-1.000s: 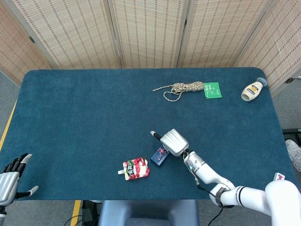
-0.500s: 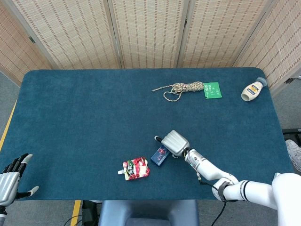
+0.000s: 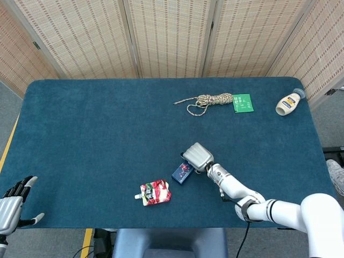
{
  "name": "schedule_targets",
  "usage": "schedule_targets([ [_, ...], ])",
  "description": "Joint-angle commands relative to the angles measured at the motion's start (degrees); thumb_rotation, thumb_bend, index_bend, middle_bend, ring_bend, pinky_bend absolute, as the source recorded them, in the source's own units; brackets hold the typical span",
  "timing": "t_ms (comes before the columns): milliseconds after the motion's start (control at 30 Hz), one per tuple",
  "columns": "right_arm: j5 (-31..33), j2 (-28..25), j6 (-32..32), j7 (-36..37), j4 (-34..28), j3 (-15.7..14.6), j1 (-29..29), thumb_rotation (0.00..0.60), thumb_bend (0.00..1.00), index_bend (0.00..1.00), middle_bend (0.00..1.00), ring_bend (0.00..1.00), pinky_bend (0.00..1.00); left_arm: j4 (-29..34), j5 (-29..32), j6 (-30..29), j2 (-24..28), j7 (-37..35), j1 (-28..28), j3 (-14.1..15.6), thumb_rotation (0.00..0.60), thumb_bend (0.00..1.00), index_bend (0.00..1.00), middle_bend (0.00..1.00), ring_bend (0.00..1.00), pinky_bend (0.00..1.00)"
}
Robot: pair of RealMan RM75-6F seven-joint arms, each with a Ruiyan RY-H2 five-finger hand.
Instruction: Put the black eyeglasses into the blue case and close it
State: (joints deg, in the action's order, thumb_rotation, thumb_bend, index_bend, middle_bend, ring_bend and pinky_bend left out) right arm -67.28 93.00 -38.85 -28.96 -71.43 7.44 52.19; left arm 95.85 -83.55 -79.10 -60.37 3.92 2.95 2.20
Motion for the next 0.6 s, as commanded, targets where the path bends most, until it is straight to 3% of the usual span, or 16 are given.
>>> schedule_targets([
  [33,3.22,1.46,-0.64,0.57,3.05,1.48,0.3,0.6,0.29,0.53,0.87,1.0,0.92,-0.01,-0.01,-0.02,-0.02,-0.12,0.02,-0.03,0.6,0.2,0.08,0.1,0.12,0.23],
  [133,4.76,1.72,-1.46,0.59,3.61,2.05,0.28,0.6,0.29,0.49,0.86,1.0,0.92,-0.09,0.1,0.0,-0.09,-0.15,0.04,-0.09,0.6,0.19,0.08,0.1,0.12,0.23],
  [233,5.82,0.9,-2.21,1.5,2.25,2.44,-0.25,0.6,0.28,0.26,0.86,1.0,0.92,-0.09,0.08,0.21,-0.19,-0.09,0.19,-0.11,0.6,0.19,0.08,0.1,0.12,0.23],
  [300,6.48,-0.31,-3.12,2.61,0.51,2.66,-1.09,0.6,0.17,0.11,0.85,1.0,0.92,-0.2,-0.05,0.23,-0.38,-0.06,0.35,-0.23,0.6,0.19,0.08,0.1,0.12,0.23],
  [367,6.65,-1.61,-4.48,3.85,-1.02,2.68,-2.21,0.6,0.1,0.04,0.85,1.0,0.92,-0.31,-0.11,0.36,-0.63,-0.04,0.55,-0.35,0.6,0.2,0.08,0.1,0.12,0.23],
  [600,3.55,-7.97,-12.82,5.74,-7.85,1.22,-7.48,0.6,0.09,0.01,0.8,1.0,0.92,-0.8,-0.04,-0.65,-1.81,0.88,0.97,-1.48,0.6,0.19,0.08,0.1,0.12,0.23],
])
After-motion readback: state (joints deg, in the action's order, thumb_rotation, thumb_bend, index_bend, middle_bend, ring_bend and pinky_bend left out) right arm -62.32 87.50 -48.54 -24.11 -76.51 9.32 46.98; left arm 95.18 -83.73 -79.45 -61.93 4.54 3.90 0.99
